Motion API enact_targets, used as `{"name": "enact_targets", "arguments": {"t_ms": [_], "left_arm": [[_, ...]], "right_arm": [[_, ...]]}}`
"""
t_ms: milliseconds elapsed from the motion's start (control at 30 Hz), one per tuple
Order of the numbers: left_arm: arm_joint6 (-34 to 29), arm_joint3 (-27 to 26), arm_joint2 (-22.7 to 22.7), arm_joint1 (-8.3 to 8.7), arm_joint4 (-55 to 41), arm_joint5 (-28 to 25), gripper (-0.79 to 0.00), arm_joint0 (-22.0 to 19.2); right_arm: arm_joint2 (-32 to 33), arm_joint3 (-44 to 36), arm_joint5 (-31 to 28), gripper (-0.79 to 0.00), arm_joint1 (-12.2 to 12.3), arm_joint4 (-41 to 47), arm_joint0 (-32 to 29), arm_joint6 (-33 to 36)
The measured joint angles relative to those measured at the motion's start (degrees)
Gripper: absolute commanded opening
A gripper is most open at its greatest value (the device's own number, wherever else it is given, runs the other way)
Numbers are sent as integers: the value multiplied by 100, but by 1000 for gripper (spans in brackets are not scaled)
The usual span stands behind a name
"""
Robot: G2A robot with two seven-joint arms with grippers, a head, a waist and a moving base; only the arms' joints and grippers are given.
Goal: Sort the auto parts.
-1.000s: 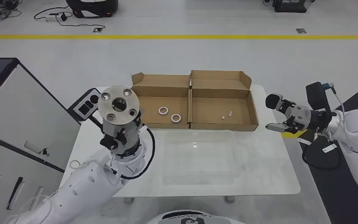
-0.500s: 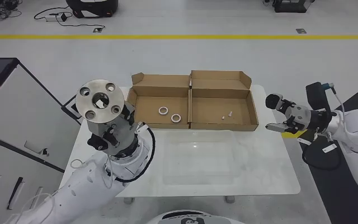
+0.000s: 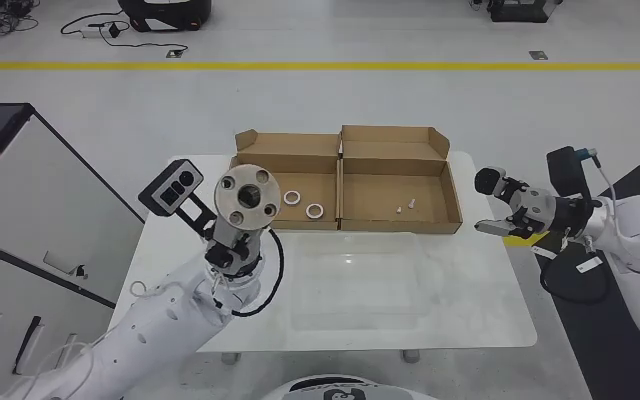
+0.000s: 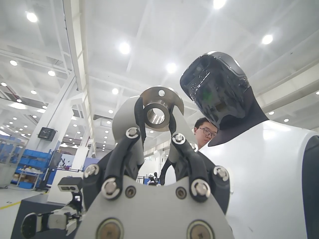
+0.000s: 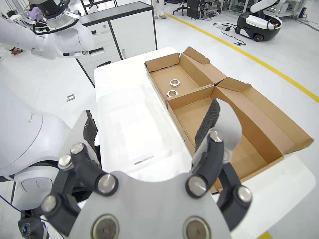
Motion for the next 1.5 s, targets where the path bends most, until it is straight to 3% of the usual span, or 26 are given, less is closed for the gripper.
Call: {"name": "enact_targets", "arguments": {"t_ms": [167, 433, 1333, 1500], "left_arm": [[1, -214, -3, 24, -256, 0, -785, -41], [1, -585, -44, -72, -854, 0, -785, -32], [0, -556, -107, -123, -914, 0, -785, -10], [-456, -484, -290, -134, -959, 365, -785, 153]], "right_arm": [[0, 0, 0, 0, 0, 0, 0, 0], [0, 0, 0, 0, 0, 0, 0, 0], [0, 0, 0, 0, 0, 0, 0, 0], [0, 0, 0, 0, 0, 0, 0, 0]]}}
